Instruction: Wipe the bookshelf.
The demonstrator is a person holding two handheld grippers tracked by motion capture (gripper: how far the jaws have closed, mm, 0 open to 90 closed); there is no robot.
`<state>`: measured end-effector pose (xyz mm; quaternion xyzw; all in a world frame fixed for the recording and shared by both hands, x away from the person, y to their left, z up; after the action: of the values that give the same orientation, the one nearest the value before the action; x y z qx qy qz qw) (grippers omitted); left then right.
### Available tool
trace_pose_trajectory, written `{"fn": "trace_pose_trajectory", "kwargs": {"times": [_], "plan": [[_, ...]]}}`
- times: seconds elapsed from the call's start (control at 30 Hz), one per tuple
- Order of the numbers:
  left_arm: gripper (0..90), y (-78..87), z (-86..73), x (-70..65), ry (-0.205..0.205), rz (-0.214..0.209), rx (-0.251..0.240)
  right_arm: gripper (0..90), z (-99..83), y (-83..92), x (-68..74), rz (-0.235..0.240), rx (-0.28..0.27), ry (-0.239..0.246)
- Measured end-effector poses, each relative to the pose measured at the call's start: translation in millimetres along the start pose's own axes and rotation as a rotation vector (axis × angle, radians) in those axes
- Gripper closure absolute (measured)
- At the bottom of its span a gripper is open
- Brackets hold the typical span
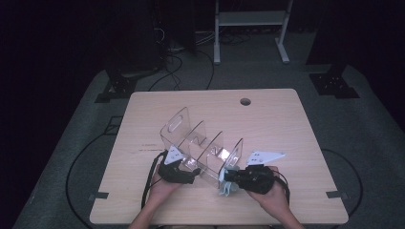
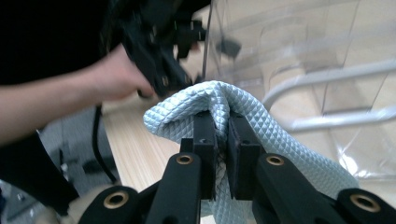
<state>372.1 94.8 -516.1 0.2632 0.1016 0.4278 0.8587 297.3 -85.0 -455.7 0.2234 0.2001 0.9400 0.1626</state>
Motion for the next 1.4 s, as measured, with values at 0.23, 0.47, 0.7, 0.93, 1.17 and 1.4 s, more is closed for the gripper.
{"fn": "trace_pose_trajectory", "kwargs": {"times": [0.23, 0.47, 0.7, 0.93, 1.17, 1.4], "plan": [[7.1, 0.1, 0.2, -0.5, 0.001, 0.001, -0.004, 83.1, 9.6, 7.1, 7.5, 0.011, -0.026, 0.007], [7.1, 0.3, 0.3, -0.7, 0.004, 0.002, -0.005, 83.1, -7.9, -5.4, 0.1, 0.006, 0.023, -0.008], [7.1, 0.6, 0.4, -0.4, 0.001, -0.001, -0.006, 83.0, 6.8, 5.5, 6.9, 0.014, -0.030, -0.001], [6.4, 4.0, 2.7, -0.2, 0.005, -0.019, -0.028, 83.0, -13.1, -8.6, -2.3, -0.002, 0.033, -0.017], [6.5, 5.9, 2.9, -0.4, -0.018, -0.032, -0.027, 83.1, -1.7, 1.5, 0.6, -0.008, -0.003, -0.006], [6.9, 5.9, 3.1, -1.4, -0.012, -0.035, -0.031, 83.0, -17.9, -8.6, -8.1, -0.008, 0.047, -0.043]]}}
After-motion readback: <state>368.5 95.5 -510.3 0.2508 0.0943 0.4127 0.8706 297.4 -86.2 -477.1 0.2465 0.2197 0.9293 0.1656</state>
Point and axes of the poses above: each handheld gripper's, and its own axes: y roughly backward along the jaws, z roughly out of its top, x roughly to its left, the point moved 8 cm from there along -y, roughly forward along the jaws, and after that the axes turned 9 degrees about z, right-handed, at the moved point
